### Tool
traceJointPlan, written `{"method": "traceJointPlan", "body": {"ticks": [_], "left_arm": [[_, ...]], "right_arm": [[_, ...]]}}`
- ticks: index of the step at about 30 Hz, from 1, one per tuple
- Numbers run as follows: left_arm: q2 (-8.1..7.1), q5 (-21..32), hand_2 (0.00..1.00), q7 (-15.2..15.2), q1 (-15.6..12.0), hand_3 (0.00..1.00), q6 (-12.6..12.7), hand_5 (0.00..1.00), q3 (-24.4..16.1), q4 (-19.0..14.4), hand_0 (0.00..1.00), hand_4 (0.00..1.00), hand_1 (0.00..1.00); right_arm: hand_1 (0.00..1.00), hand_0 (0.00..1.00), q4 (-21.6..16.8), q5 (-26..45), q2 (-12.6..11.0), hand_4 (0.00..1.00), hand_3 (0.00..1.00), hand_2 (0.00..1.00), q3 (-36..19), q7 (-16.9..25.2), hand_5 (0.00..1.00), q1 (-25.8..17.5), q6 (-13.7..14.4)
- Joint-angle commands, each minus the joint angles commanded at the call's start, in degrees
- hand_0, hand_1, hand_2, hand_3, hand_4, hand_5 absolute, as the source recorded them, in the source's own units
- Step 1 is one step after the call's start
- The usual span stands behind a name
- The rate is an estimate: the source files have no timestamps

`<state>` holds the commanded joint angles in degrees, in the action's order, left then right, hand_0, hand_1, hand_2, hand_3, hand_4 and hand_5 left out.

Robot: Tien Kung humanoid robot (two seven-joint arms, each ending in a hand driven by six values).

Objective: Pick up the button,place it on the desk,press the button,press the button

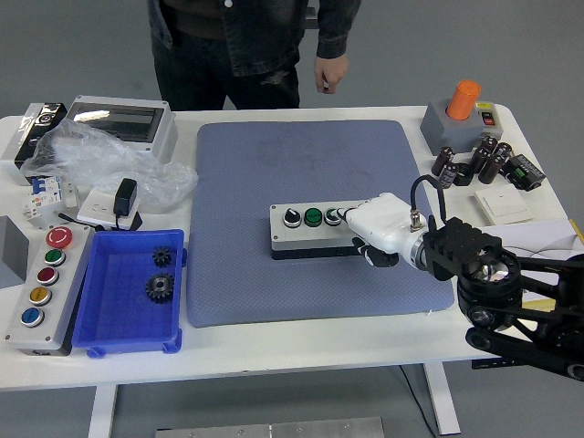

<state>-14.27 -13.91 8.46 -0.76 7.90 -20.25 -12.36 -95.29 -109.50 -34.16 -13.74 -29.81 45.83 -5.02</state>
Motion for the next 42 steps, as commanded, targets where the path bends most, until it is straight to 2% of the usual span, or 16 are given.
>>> {"method": "traceJointPlan", "body": {"ticks": [6, 15, 19, 23, 24, 28, 29, 34, 35, 41, 42], "left_arm": [[0.08, -0.01, 0.630, -0.04, 0.02, 0.633, 0.04, 0.391, -0.04, 0.00, 0.674, 0.570, 0.711], [0.14, 0.05, 0.630, -0.01, -0.02, 0.633, -0.07, 0.393, 0.09, 0.04, 0.674, 0.571, 0.711], [0.16, 0.11, 0.630, 0.01, -0.04, 0.633, -0.12, 0.393, 0.18, 0.05, 0.674, 0.571, 0.710], [0.19, 0.27, 0.630, -0.04, -0.11, 0.633, -0.19, 0.393, 0.21, 0.07, 0.674, 0.571, 0.710], [0.21, 0.28, 0.631, -0.05, -0.14, 0.633, -0.20, 0.394, 0.18, 0.07, 0.674, 0.571, 0.711], [0.24, 0.31, 0.631, -0.03, -0.27, 0.633, -0.24, 0.394, 0.05, 0.08, 0.674, 0.571, 0.711], [0.23, 0.31, 0.632, -0.01, -0.30, 0.634, -0.26, 0.394, 0.02, 0.09, 0.674, 0.573, 0.711], [0.19, 0.18, 0.632, 0.04, -0.46, 0.634, -0.29, 0.394, -0.29, 0.11, 0.674, 0.573, 0.711], [0.20, 0.15, 0.634, 0.05, -0.48, 0.638, -0.30, 0.392, -0.32, 0.11, 0.674, 0.581, 0.711], [0.14, -0.02, 0.634, 0.13, -0.55, 0.638, -0.36, 0.392, -0.40, 0.12, 0.674, 0.581, 0.711], [0.12, -0.06, 0.636, 0.15, -0.54, 0.639, -0.37, 0.395, -0.40, 0.12, 0.675, 0.587, 0.711]], "right_arm": [[0.274, 0.396, -0.34, -0.12, -0.37, 0.323, 0.843, 0.203, -0.97, 0.49, 0.002, -0.07, 0.65], [0.272, 0.395, -3.18, -0.22, -3.27, 0.320, 0.834, 0.202, -9.93, 2.79, 0.002, -1.19, 3.29], [0.269, 0.377, -2.19, 0.80, -3.42, 0.340, 0.823, 0.207, -14.59, 5.49, 0.002, -3.39, 6.52], [0.269, 0.377, -0.15, 3.81, -2.57, 0.340, 0.823, 0.207, -18.33, 8.91, 0.002, -6.24, 9.58], [0.400, 0.440, 0.45, 4.54, -2.20, 0.816, 0.871, 0.523, -19.17, 9.69, 0.333, -7.00, 10.15], [0.400, 0.440, 3.23, 7.11, -0.20, 0.816, 0.871, 0.523, -22.92, 12.83, 0.333, -10.37, 12.40], [0.827, 0.832, 4.00, 7.52, 0.40, 0.998, 0.971, 0.886, -23.90, 13.56, 0.558, -11.23, 13.05], [0.827, 0.832, 6.62, 8.58, 2.64, 0.998, 0.971, 0.886, -28.56, 16.85, 0.558, -14.88, 16.47], [0.964, 0.970, 6.87, 8.78, 2.86, 0.998, 0.998, 0.998, -29.26, 17.40, 0.679, -15.38, 17.00], [0.964, 0.970, 7.77, 9.88, 3.32, 0.998, 0.998, 0.998, -31.68, 19.47, 0.679, -17.15, 18.85], [0.987, 0.998, 7.80, 9.99, 3.34, 0.998, 0.998, 0.998, -31.90, 19.62, 0.664, -17.34, 18.95]]}}
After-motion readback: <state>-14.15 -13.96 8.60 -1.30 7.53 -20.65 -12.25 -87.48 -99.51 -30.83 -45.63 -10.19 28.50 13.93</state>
